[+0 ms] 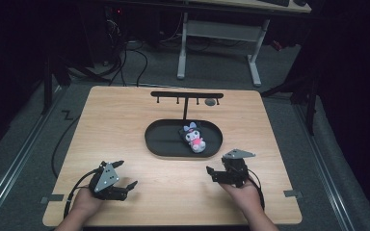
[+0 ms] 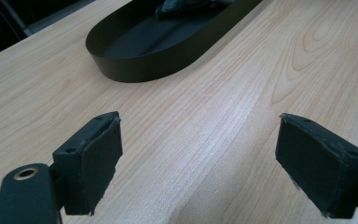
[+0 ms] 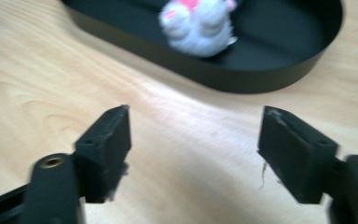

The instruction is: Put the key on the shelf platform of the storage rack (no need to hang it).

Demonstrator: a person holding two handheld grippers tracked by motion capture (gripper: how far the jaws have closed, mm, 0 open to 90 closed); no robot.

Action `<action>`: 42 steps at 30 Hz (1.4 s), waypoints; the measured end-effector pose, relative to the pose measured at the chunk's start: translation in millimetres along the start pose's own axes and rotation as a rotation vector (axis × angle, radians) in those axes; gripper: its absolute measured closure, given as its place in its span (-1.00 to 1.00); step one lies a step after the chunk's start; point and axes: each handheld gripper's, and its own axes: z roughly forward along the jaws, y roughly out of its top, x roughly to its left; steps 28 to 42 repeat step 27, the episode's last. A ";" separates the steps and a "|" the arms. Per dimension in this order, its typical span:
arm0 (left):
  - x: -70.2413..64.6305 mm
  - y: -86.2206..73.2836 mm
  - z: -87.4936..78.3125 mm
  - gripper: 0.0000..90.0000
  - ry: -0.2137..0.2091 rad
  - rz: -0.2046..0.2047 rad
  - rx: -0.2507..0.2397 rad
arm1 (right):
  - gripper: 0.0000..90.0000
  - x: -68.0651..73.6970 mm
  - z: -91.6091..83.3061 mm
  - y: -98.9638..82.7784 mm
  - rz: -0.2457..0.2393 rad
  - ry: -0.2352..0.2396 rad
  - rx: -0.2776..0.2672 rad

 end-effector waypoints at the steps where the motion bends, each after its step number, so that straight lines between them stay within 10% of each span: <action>1: -0.3 -0.1 -0.5 -0.66 0.003 0.002 -0.001 | -0.54 1.6 -1.4 -5.2 0.002 0.004 -0.015; 17: 0.1 0.6 1.4 -0.66 0.015 -0.001 0.008 | -0.78 -5.1 -43.4 -63.6 0.048 -0.066 -0.312; 42: -0.5 1.4 2.9 -0.66 0.009 0.009 0.018 | -0.67 -7.8 -41.7 -67.7 0.059 -0.026 -0.319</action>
